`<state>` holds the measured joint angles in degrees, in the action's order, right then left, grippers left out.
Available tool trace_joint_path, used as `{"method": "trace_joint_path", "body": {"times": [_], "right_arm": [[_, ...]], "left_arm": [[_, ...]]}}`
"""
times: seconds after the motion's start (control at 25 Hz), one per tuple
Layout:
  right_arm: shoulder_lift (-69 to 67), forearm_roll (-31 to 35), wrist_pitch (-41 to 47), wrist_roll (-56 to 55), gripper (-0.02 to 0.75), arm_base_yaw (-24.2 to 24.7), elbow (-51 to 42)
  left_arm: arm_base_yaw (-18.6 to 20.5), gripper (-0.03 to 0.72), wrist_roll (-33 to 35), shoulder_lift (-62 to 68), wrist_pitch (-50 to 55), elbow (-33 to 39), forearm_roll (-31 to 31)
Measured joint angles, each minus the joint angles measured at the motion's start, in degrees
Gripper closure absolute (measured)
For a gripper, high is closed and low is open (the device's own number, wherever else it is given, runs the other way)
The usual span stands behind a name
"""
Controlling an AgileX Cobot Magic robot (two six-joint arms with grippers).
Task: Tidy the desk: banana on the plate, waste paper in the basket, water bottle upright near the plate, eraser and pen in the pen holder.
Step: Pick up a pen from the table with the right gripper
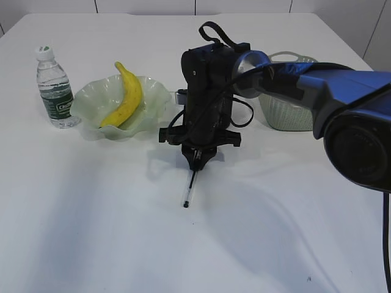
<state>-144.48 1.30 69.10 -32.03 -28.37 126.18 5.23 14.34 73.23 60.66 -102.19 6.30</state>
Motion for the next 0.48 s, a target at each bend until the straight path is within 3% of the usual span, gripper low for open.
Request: {"method": "trace_joint_path", "body": {"times": [0.16,0.48], "right_arm": [[0.0,0.0,0.0,0.6,0.659,0.0,0.1],[0.0,-0.1,0.0,0.9,0.681,0.0,0.1]], "left_arm": [[0.0,0.428,0.0,0.0,0.0,0.0,0.0],[0.0,0.428,0.0,0.0,0.1,0.0,0.0]]}}
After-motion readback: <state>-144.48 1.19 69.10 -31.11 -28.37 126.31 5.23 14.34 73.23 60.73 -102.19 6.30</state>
